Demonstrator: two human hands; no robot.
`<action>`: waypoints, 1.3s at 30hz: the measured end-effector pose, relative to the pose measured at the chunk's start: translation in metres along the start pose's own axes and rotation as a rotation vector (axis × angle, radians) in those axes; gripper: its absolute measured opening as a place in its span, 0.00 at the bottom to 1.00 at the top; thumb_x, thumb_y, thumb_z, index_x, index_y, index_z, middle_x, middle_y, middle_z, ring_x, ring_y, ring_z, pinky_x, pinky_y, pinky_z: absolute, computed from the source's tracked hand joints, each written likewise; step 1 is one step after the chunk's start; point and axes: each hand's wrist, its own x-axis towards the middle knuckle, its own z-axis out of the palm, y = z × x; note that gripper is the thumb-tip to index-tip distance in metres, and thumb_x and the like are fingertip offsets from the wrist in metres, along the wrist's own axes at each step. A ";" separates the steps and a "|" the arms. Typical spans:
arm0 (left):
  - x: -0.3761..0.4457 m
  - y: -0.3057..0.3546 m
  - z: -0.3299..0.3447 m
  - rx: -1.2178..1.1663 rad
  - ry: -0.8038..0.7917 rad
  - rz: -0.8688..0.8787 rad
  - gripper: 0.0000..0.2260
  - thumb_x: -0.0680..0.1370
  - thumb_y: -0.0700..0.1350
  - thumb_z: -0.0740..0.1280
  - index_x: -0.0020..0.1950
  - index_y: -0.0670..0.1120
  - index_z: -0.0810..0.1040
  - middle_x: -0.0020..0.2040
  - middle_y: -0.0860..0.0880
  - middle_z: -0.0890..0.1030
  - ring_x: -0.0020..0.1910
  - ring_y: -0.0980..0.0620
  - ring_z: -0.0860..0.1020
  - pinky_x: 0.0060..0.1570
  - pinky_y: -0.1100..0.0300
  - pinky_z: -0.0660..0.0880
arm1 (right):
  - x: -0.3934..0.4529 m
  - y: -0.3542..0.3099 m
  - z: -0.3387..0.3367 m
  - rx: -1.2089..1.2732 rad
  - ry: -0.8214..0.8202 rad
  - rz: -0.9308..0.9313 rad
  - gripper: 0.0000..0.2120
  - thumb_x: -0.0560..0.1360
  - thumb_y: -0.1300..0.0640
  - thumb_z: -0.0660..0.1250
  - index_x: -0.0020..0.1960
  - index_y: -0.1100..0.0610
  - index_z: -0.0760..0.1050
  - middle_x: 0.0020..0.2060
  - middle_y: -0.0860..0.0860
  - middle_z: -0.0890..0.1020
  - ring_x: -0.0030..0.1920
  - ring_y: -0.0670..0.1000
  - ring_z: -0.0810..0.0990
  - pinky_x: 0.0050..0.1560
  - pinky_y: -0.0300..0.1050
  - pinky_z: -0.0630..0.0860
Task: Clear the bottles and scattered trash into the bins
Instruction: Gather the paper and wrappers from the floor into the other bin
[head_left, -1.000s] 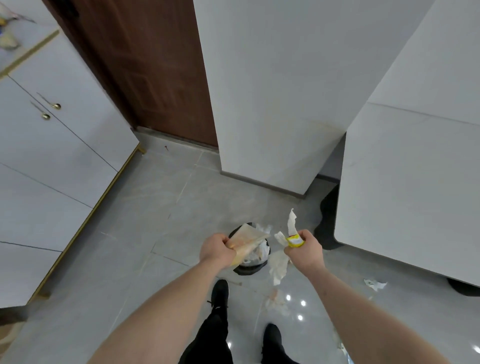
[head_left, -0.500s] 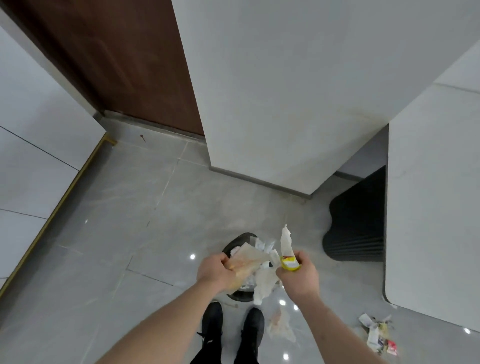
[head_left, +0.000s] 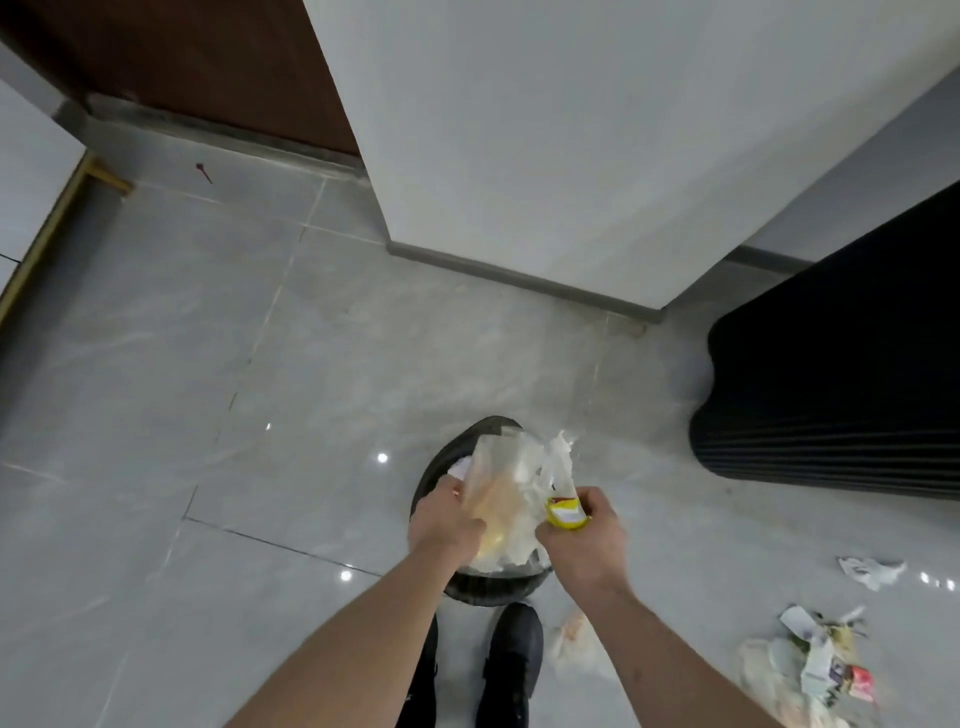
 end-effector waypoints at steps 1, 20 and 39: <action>0.006 -0.005 0.005 0.046 -0.004 0.031 0.21 0.74 0.45 0.71 0.65 0.52 0.71 0.55 0.54 0.79 0.49 0.52 0.78 0.44 0.59 0.73 | 0.005 0.004 0.006 -0.005 -0.006 -0.001 0.15 0.64 0.66 0.71 0.44 0.50 0.75 0.36 0.48 0.81 0.34 0.50 0.78 0.32 0.44 0.72; 0.031 -0.056 -0.035 0.336 0.044 0.344 0.14 0.77 0.49 0.66 0.63 0.52 0.79 0.61 0.53 0.75 0.58 0.50 0.78 0.56 0.54 0.77 | 0.029 0.066 0.080 -0.611 -0.329 -0.153 0.53 0.59 0.44 0.79 0.75 0.45 0.53 0.71 0.46 0.56 0.69 0.54 0.61 0.67 0.50 0.69; -0.013 -0.071 -0.014 0.272 0.018 0.318 0.20 0.74 0.44 0.67 0.66 0.53 0.74 0.64 0.56 0.73 0.57 0.54 0.76 0.55 0.57 0.76 | -0.005 0.100 0.037 -0.583 -0.152 -0.214 0.41 0.69 0.49 0.72 0.77 0.40 0.57 0.72 0.41 0.58 0.68 0.48 0.67 0.55 0.43 0.78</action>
